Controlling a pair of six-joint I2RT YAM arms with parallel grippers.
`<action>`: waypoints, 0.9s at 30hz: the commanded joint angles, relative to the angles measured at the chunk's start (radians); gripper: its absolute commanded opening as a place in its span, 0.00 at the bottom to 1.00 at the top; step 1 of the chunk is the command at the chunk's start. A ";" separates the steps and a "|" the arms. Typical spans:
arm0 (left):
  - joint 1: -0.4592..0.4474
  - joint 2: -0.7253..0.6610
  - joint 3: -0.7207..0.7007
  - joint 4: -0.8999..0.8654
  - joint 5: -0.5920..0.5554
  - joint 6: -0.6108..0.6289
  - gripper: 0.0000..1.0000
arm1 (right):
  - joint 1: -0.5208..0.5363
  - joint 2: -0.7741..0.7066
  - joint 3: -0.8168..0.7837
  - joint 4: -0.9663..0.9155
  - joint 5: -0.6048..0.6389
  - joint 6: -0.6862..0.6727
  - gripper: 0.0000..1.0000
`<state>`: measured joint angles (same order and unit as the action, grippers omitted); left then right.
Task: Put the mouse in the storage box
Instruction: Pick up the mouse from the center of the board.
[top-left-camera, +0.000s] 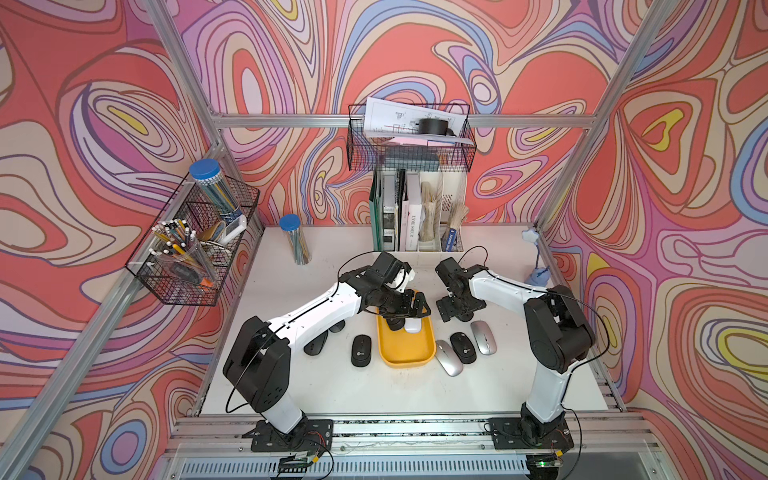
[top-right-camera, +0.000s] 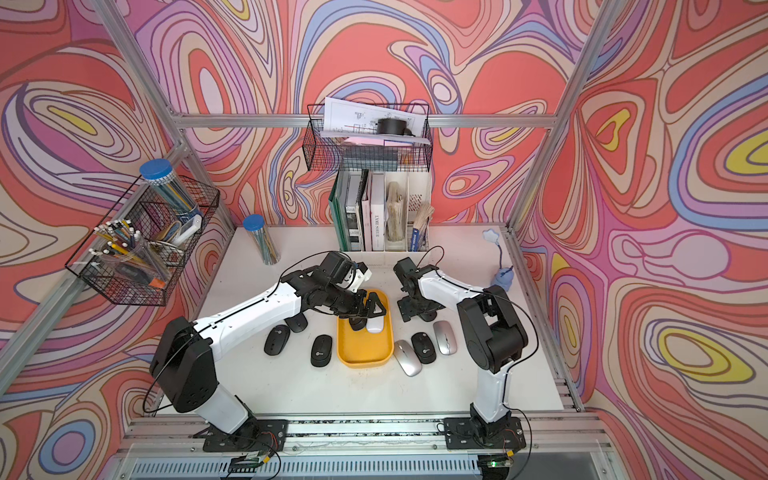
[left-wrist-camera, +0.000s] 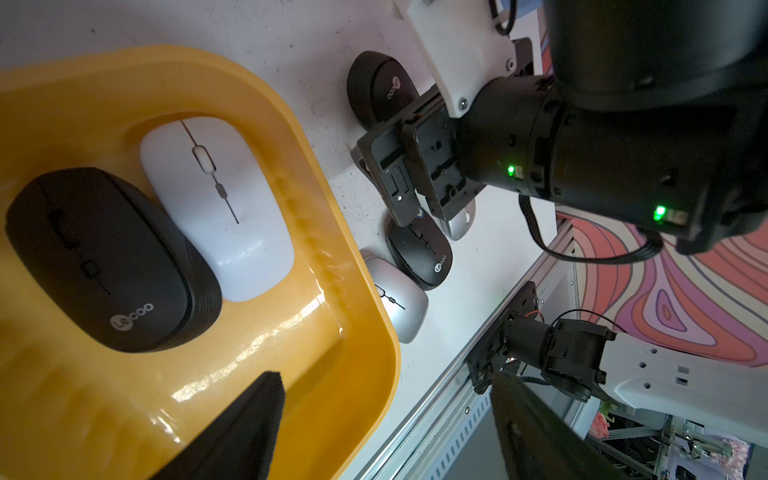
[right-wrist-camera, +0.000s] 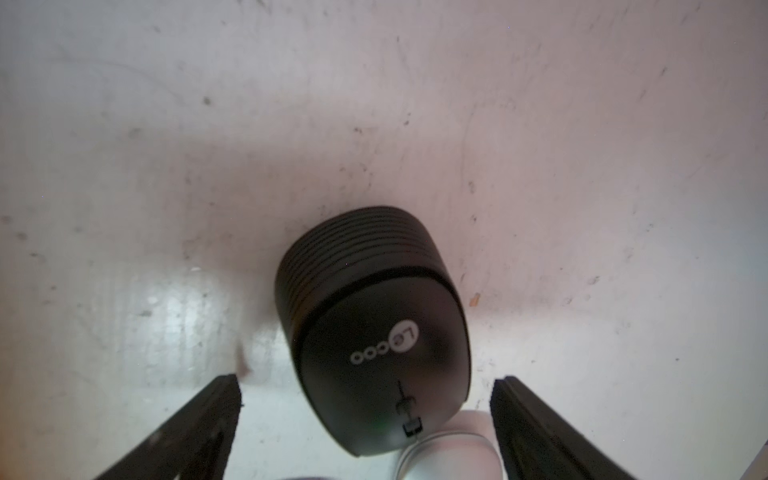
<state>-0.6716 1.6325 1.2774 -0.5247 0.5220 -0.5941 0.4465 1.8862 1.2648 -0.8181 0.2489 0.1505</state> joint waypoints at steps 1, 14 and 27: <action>0.012 -0.007 -0.010 0.025 0.027 0.019 0.84 | -0.033 0.012 0.031 0.023 0.020 -0.014 0.96; 0.017 0.037 0.020 0.031 0.045 0.011 0.84 | -0.160 0.112 0.068 0.042 -0.194 -0.046 0.89; 0.017 0.076 0.040 0.023 0.044 -0.027 0.83 | -0.170 0.042 -0.015 0.046 -0.214 0.032 0.66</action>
<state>-0.6613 1.6924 1.2915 -0.5049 0.5552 -0.6075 0.2802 1.9354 1.2869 -0.7486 0.0219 0.1642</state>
